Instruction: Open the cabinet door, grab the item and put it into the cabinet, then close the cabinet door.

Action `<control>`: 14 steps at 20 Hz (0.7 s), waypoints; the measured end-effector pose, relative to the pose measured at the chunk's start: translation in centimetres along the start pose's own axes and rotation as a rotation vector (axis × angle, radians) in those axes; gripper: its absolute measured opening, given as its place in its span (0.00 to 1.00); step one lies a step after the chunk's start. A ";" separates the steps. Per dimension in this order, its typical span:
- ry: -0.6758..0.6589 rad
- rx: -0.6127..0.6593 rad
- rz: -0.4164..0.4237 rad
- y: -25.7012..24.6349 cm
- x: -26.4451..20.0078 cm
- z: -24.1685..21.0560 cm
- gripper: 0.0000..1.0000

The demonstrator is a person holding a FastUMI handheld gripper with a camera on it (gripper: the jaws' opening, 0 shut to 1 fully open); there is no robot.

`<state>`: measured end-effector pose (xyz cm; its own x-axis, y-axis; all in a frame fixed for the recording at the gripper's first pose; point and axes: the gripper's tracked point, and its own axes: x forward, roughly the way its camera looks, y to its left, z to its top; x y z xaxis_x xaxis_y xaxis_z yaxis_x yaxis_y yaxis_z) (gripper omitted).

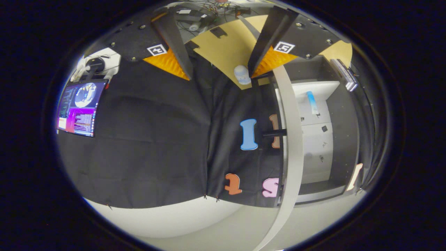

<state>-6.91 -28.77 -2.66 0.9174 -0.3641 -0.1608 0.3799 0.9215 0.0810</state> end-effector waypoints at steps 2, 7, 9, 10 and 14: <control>-0.029 0.005 0.030 1.1 -0.7 0.5 0.96; -0.035 0.001 0.146 5.8 -2.2 -0.3 0.96; -0.033 -0.003 0.205 8.4 -2.9 -0.4 0.95; -0.032 -0.008 0.232 9.4 -3.1 -0.5 0.96; -0.039 -0.006 0.332 13.7 -3.5 -0.6 0.96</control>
<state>-5.01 -14.76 -1.52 0.9949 -0.0481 -0.0891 0.0584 0.9914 0.1167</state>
